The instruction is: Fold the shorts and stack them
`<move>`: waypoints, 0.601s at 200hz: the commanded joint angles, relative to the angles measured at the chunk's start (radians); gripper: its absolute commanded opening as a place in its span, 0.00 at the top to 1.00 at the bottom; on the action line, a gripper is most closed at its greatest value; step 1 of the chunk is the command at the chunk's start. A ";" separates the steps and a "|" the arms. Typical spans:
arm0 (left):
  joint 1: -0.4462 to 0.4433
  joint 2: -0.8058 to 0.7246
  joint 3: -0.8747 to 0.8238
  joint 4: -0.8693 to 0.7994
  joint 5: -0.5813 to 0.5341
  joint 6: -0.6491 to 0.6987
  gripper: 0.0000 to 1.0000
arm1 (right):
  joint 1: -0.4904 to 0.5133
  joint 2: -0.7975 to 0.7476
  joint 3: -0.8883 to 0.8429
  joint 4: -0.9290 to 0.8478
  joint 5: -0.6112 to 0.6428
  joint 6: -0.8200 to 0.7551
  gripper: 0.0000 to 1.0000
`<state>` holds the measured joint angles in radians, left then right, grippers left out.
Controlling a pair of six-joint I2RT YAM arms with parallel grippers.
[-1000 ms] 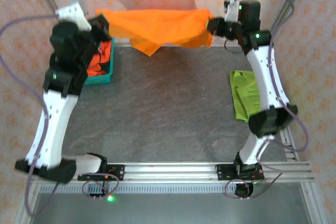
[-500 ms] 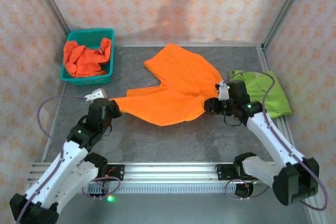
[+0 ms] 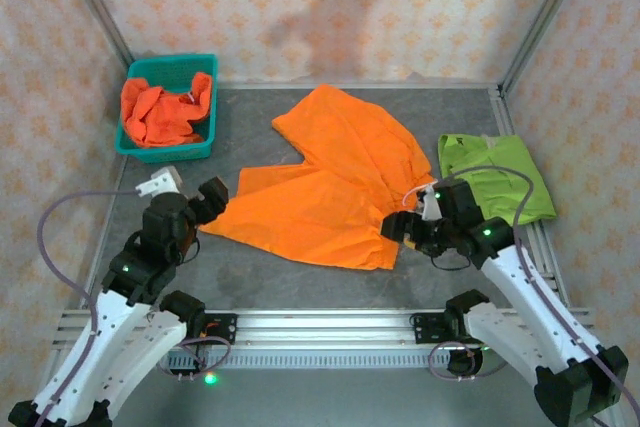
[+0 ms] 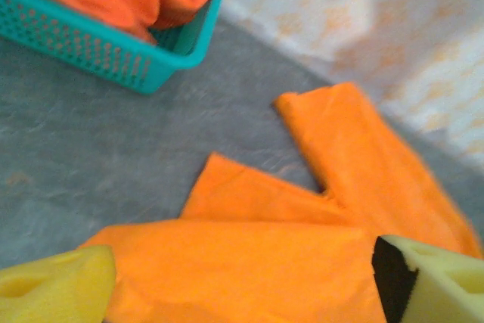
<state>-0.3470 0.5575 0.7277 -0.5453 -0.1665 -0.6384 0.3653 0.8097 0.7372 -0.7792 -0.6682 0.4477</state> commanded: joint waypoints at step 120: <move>0.053 0.945 0.306 0.251 0.351 -0.067 0.00 | 0.392 0.581 0.020 0.461 0.133 0.201 0.07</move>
<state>-0.3222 1.4227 0.9863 -0.3786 0.1234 -0.6754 0.7490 1.3495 0.8070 -0.3721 -0.6014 0.6064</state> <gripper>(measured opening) 0.998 0.934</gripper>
